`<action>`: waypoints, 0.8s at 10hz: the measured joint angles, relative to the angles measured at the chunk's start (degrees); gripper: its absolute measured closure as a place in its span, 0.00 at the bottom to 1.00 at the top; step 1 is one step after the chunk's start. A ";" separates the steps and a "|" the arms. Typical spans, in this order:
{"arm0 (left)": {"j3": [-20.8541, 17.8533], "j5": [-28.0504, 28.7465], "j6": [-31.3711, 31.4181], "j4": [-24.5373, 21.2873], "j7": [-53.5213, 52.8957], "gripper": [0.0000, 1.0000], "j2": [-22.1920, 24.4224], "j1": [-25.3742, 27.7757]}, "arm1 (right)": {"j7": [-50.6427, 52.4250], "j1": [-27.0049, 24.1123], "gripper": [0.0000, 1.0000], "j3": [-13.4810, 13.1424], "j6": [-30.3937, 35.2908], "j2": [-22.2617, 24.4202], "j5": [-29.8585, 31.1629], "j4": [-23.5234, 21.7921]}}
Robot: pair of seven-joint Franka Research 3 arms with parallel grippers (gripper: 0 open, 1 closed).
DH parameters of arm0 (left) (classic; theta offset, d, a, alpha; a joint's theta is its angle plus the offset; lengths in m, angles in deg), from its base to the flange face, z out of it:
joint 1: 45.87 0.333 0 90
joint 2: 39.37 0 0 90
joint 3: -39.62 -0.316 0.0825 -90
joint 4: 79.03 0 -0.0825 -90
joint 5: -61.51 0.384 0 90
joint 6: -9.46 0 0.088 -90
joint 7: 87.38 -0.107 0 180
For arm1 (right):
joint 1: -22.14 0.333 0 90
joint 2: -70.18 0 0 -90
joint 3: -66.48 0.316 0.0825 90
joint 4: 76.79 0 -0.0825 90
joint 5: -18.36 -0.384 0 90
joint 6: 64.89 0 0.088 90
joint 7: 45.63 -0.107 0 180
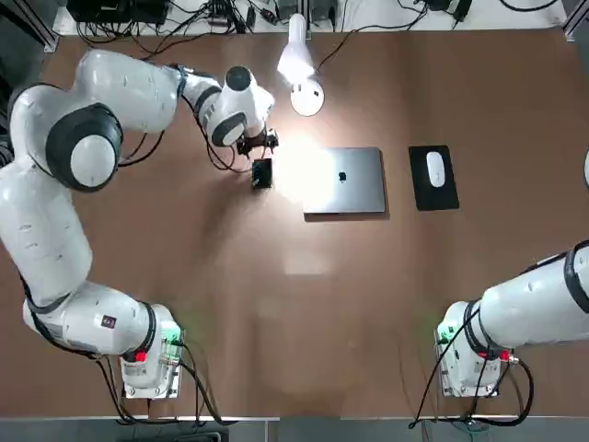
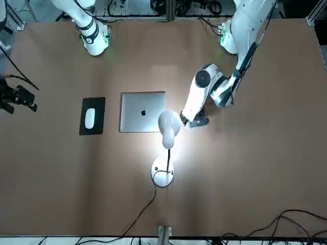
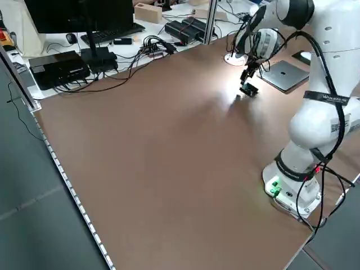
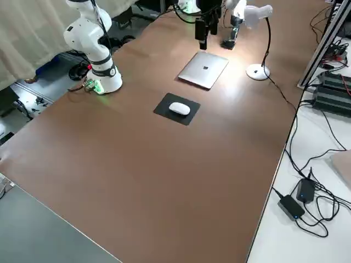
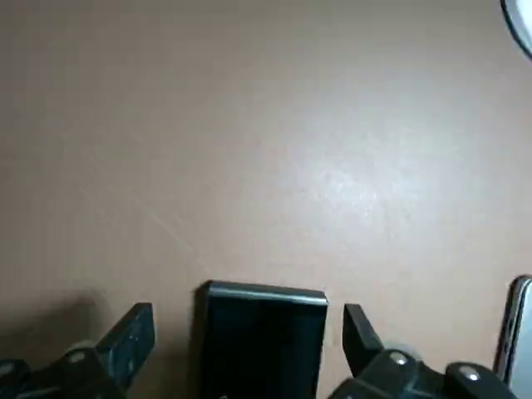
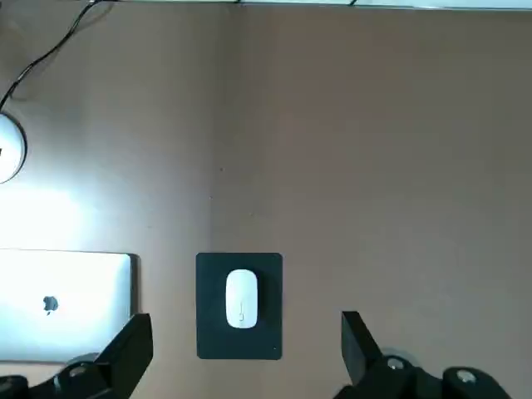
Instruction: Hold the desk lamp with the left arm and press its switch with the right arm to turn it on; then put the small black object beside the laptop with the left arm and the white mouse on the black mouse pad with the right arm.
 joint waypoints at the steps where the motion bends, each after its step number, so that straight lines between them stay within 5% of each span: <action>1: 0.02 0.00 -2.20 -0.20 -0.87 0.00 2.71 1.03 | 0.02 -0.15 0.00 0.21 0.12 0.11 0.33 0.13; 6: 2.92 -1.10 -4.39 -3.43 -14.44 0.00 9.79 14.15 | 0.02 -0.16 0.00 0.84 1.49 0.37 1.16 0.29; 8: 4.21 -8.39 -8.42 -2.59 -26.51 0.00 13.09 19.29 | 0.02 -0.25 0.00 0.81 1.49 0.37 1.30 0.29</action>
